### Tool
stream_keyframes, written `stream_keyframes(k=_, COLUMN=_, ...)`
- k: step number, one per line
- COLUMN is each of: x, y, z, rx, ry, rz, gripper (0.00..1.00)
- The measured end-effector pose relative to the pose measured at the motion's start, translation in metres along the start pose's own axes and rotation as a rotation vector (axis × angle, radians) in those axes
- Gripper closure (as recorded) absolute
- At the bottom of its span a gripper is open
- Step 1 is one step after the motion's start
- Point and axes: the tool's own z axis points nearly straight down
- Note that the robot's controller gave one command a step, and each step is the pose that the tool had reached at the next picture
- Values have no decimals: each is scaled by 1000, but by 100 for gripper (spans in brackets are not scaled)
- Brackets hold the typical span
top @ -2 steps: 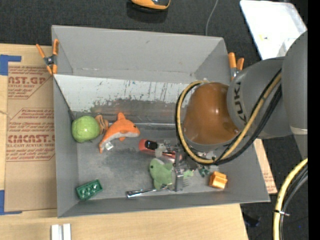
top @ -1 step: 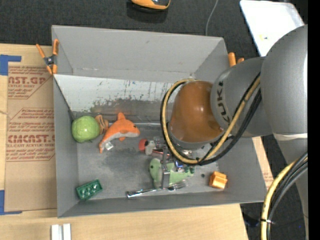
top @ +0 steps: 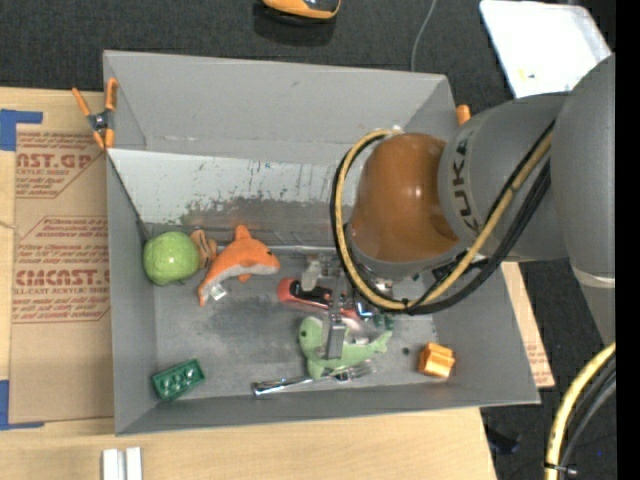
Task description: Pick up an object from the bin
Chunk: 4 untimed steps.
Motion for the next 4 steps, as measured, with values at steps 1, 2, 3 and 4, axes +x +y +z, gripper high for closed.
stream_keyframes(k=1, x=29, y=15, z=-71, rx=-1, ry=12, rz=26, gripper=0)
stream_keyframes(k=2, x=25, y=3, z=-33, rx=-1, ry=-2, rz=25, gripper=0)
stream_keyframes(k=3, x=28, y=19, z=-5, rx=-5, ry=-3, rz=-29, gripper=0)
stream_keyframes(k=4, x=14, y=-11, z=51, rx=1, ry=6, rz=73, gripper=100)
